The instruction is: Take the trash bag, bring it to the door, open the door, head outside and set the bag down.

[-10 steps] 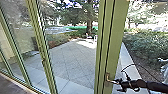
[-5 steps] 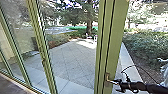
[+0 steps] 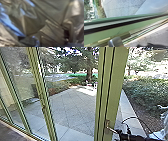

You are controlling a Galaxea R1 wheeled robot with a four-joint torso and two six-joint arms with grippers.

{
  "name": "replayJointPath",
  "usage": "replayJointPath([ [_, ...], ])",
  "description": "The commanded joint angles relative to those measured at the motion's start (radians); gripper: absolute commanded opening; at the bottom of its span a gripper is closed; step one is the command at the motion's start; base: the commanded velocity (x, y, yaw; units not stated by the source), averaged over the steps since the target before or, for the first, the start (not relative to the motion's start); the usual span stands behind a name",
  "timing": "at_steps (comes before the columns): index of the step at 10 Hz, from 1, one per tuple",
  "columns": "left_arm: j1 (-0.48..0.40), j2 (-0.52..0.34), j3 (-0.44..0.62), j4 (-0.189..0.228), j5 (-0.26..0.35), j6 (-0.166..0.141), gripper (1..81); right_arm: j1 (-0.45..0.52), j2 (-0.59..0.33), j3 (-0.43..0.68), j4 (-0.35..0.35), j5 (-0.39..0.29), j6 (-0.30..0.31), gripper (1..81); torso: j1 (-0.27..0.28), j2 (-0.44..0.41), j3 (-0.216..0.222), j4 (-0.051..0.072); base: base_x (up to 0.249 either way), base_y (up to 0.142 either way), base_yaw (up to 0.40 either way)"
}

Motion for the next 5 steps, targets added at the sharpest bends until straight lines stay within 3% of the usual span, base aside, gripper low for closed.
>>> replayJointPath([
  [1, -0.043, 0.0, 0.0, -0.004, 0.06, 0.0, 1.0, -0.063, 0.071, -0.042, -0.04, -0.278, -0.021, 81.1, 0.0, 0.0, 0.0, 0.0, 0.0, 0.0, 0.0],
  [5, -0.043, 0.006, 0.0, -0.004, 0.06, 0.0, 1.0, -0.093, 0.094, -0.062, -0.136, -0.324, -0.022, 81.1, 0.0, 0.0, 0.001, 0.0, 0.0, 0.0, 0.0],
])
